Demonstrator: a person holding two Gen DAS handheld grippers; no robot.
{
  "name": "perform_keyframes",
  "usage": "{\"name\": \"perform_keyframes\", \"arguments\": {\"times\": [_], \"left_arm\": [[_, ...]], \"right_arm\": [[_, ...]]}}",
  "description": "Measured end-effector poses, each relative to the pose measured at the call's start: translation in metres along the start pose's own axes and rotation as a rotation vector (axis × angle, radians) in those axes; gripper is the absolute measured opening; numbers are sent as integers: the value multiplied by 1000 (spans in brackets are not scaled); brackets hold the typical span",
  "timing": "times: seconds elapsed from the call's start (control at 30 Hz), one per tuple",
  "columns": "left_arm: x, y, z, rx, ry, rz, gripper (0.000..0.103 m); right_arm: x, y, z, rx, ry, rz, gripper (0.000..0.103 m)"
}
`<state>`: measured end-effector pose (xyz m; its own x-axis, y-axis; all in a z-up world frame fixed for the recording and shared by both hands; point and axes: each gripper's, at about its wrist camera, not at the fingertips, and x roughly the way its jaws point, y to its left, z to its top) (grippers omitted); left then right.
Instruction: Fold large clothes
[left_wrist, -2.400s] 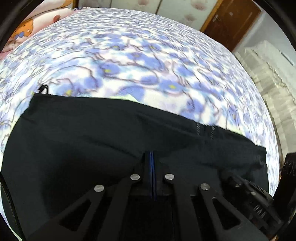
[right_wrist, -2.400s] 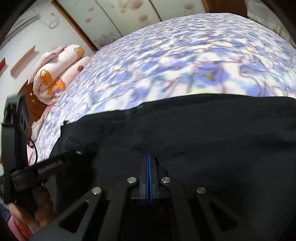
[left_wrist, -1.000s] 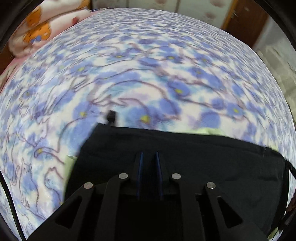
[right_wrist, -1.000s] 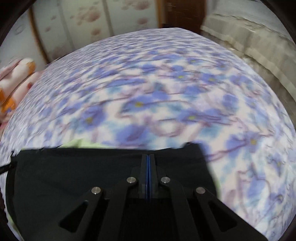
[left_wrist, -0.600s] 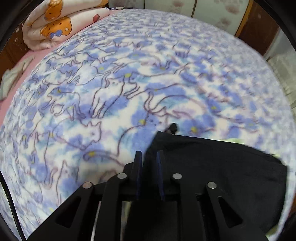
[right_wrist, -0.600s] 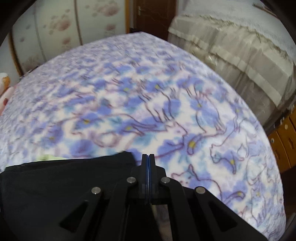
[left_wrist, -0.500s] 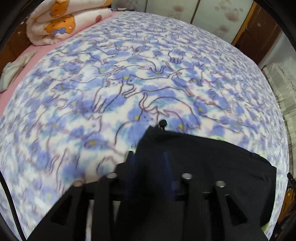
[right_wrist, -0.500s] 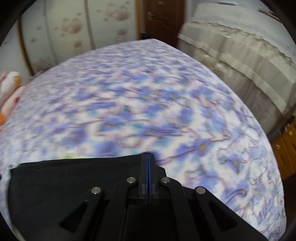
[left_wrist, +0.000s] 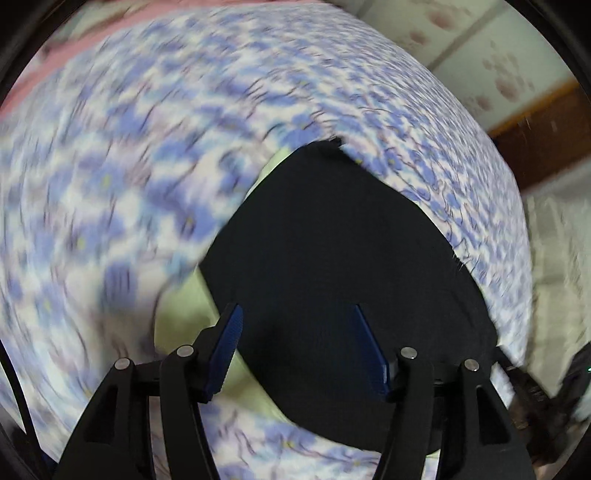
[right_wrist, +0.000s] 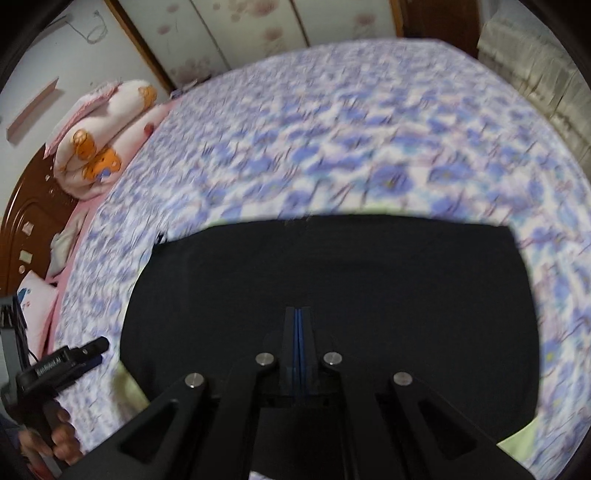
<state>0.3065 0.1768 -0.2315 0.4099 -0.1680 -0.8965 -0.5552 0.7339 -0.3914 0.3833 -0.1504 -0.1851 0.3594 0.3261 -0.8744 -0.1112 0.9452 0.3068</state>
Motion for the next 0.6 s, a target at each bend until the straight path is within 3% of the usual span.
{"name": "perform_keyframes", "arguments": {"times": [0.17, 0.33, 0.43, 0.6], "left_arm": [[1, 48, -28, -162, 15, -69, 60], [24, 84, -52, -309, 87, -121, 57], [38, 96, -65, -358, 124, -144, 57], [57, 110, -80, -444, 158, -230, 57]], "right_arm": [[32, 3, -10, 66, 104, 57, 0], [71, 2, -19, 136, 229, 55, 0], [87, 1, -22, 134, 283, -6, 0], [100, -5, -21, 163, 306, -35, 0]]}}
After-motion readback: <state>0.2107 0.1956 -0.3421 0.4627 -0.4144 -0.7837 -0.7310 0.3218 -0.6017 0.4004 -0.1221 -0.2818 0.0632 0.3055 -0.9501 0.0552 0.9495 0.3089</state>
